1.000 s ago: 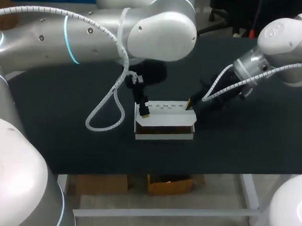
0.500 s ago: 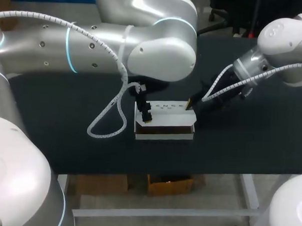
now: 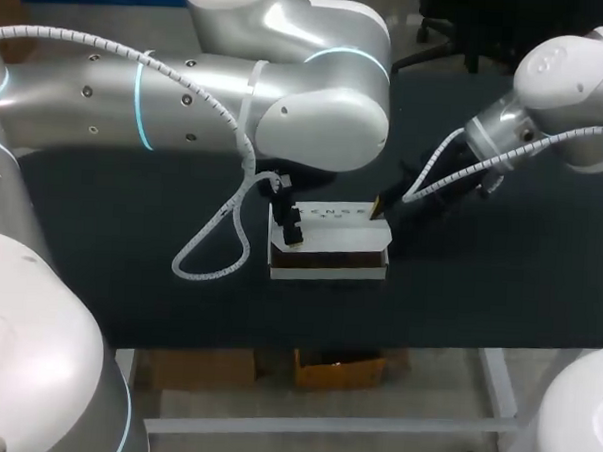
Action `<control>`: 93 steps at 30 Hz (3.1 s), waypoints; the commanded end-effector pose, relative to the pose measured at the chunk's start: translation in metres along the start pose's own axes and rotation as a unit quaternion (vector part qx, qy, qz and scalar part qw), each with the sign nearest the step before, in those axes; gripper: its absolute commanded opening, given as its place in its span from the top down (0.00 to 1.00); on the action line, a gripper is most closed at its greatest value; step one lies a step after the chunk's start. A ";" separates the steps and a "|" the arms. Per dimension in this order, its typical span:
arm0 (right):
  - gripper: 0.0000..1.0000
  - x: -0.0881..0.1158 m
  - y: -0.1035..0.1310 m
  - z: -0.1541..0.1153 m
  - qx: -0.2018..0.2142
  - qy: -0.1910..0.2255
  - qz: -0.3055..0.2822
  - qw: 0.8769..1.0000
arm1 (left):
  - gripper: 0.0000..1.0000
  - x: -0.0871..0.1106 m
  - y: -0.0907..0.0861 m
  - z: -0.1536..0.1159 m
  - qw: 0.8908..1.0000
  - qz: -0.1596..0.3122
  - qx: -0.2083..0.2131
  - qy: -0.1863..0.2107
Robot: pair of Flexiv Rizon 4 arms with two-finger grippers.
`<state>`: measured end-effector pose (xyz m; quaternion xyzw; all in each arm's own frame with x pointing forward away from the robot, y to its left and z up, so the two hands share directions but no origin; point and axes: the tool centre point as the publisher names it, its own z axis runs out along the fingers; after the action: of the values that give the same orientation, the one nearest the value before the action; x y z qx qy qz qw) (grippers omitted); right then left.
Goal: Assemble the packaging by folding the flat box into shape, placing the metal phone stand inside, and closing the box properly
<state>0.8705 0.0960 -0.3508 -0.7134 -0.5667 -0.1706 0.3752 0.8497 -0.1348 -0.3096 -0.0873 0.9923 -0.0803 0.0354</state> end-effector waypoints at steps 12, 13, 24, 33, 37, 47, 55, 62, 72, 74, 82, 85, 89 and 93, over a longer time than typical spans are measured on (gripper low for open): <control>0.59 0.001 0.000 0.001 0.001 0.000 0.000 1.000 | 0.07 -0.006 -0.006 0.015 0.999 0.024 -0.011 -0.025; 0.59 0.001 0.001 0.001 0.001 0.000 0.000 1.000 | 0.08 -0.006 -0.006 0.016 0.999 0.026 -0.012 -0.026; 0.60 0.002 0.001 0.002 0.003 0.000 0.000 1.000 | 0.26 -0.006 -0.004 0.025 0.998 0.040 -0.010 -0.047; 0.60 0.002 0.001 0.002 0.004 0.001 -0.001 1.000 | 0.44 -0.007 -0.006 0.029 0.997 0.052 -0.002 -0.064; 0.60 0.001 0.001 0.002 0.005 0.001 -0.002 1.000 | 0.54 -0.006 -0.007 0.030 0.995 0.059 -0.001 -0.074; 0.60 0.001 0.001 0.002 0.007 0.003 -0.004 1.000 | 0.55 -0.005 -0.013 0.037 0.991 0.067 -0.033 -0.107; 0.60 0.001 0.002 0.003 0.008 0.003 -0.004 1.000 | 0.66 -0.007 -0.017 0.042 0.990 0.063 -0.042 -0.117; 0.61 0.002 0.004 0.004 0.010 0.004 -0.005 1.000 | 0.65 -0.008 -0.016 0.042 0.989 0.059 -0.045 -0.127; 0.60 0.001 0.002 0.001 0.008 0.003 -0.005 1.000 | 0.63 -0.004 -0.014 0.043 0.987 0.068 -0.052 -0.139; 0.60 0.001 0.001 0.000 0.006 0.002 -0.005 1.000 | 0.63 -0.004 -0.012 0.044 0.986 0.069 -0.052 -0.139; 0.61 0.000 -0.002 -0.004 0.002 0.001 -0.004 1.000 | 0.64 -0.003 -0.012 0.048 0.985 0.072 -0.057 -0.148; 0.61 0.000 -0.003 -0.005 0.000 0.002 -0.004 1.000 | 0.64 -0.002 -0.012 0.050 0.984 0.073 -0.063 -0.153; 0.60 0.000 -0.004 -0.008 -0.003 0.002 -0.005 1.000 | 0.63 0.000 -0.012 0.053 0.983 0.074 -0.068 -0.156; 0.60 0.000 -0.007 -0.013 -0.010 0.004 -0.007 1.000 | 0.62 0.001 -0.012 0.055 0.983 0.074 -0.069 -0.156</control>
<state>0.8714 0.0905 -0.3443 -0.7107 -0.5694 -0.1762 0.3736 0.8572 -0.1505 -0.3569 -0.0256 0.9824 0.0017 0.1849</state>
